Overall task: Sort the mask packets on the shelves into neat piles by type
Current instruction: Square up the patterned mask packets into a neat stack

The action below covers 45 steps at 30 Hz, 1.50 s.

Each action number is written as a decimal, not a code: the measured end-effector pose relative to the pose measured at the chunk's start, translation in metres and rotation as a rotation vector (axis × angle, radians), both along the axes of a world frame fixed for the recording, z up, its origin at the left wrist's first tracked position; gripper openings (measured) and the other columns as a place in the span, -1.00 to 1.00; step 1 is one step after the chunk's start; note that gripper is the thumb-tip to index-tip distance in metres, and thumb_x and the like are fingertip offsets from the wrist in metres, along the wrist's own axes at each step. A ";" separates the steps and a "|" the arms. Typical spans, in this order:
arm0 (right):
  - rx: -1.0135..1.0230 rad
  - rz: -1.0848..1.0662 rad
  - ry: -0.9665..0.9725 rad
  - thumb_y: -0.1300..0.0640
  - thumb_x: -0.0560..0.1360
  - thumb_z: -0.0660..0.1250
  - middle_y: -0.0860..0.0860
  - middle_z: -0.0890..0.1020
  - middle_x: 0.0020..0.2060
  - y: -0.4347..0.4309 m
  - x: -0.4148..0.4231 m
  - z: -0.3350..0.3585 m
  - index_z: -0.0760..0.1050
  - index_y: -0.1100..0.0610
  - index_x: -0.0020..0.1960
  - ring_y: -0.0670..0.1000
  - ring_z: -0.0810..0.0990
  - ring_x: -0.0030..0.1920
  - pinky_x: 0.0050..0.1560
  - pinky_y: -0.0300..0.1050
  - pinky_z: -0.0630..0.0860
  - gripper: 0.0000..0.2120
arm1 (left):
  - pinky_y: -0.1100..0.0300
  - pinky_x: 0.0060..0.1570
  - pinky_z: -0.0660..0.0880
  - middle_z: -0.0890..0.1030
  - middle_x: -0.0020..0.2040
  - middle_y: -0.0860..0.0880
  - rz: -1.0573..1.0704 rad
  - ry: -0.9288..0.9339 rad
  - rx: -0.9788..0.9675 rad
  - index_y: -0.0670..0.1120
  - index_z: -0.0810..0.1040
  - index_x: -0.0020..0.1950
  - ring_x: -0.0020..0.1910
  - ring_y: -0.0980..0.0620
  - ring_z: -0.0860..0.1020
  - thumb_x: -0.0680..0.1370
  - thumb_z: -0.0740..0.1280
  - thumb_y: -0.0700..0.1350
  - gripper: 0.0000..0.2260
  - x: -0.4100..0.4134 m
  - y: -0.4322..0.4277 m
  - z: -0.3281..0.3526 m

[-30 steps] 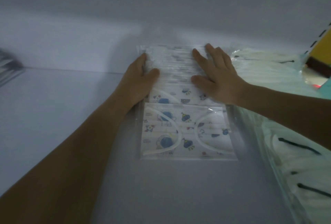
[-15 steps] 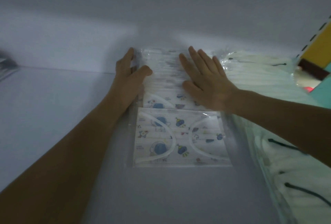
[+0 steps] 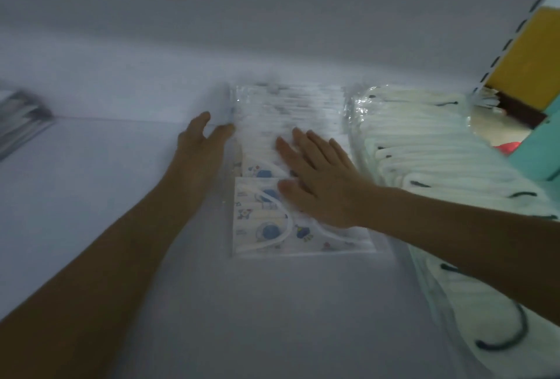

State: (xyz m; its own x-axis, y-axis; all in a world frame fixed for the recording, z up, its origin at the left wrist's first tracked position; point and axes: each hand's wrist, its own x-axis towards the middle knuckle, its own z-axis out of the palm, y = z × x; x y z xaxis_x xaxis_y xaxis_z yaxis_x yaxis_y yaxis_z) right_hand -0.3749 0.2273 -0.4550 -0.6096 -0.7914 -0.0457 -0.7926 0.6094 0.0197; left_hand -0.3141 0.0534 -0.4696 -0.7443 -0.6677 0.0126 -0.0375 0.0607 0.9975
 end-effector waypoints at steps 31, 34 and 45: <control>-0.184 -0.165 0.027 -0.21 0.20 -0.52 0.01 -0.19 0.52 0.014 0.025 -0.018 -0.23 -0.02 0.52 0.03 -0.18 0.52 0.47 -0.02 -0.22 -0.11 | 0.33 0.36 0.07 0.02 0.54 0.00 -0.240 -0.287 -0.780 -0.02 0.25 0.45 0.50 0.10 0.06 0.51 0.32 -0.06 -0.47 0.055 0.043 -0.009; -0.163 -0.192 -0.044 -0.23 0.17 -0.52 -0.02 -0.21 0.52 0.012 0.031 -0.021 -0.26 -0.05 0.52 0.01 -0.20 0.51 0.46 -0.03 -0.24 -0.09 | 0.36 0.34 0.04 0.04 0.54 -0.01 -0.247 -0.278 -0.771 -0.05 0.28 0.44 0.50 0.10 0.07 0.50 0.31 -0.03 -0.47 0.056 0.044 -0.008; -0.054 -0.205 -0.067 -0.05 0.63 -0.12 0.01 -0.20 0.52 -0.013 -0.004 0.006 -0.25 0.04 0.53 0.04 -0.21 0.52 0.47 0.02 -0.23 -0.45 | 0.35 0.28 0.13 0.07 0.52 0.01 -0.239 -0.238 -0.732 -0.06 0.20 0.47 0.47 0.10 0.14 0.47 0.16 0.10 -0.41 0.058 0.044 -0.008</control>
State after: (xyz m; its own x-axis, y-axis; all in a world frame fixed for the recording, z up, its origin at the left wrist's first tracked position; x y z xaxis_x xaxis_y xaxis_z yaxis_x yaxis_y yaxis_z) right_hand -0.3789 0.2145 -0.4489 -0.7552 -0.6534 -0.0524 -0.6502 0.7569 -0.0664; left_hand -0.2557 0.0978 -0.4772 -0.9040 -0.3737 0.2079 -0.1475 0.7288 0.6686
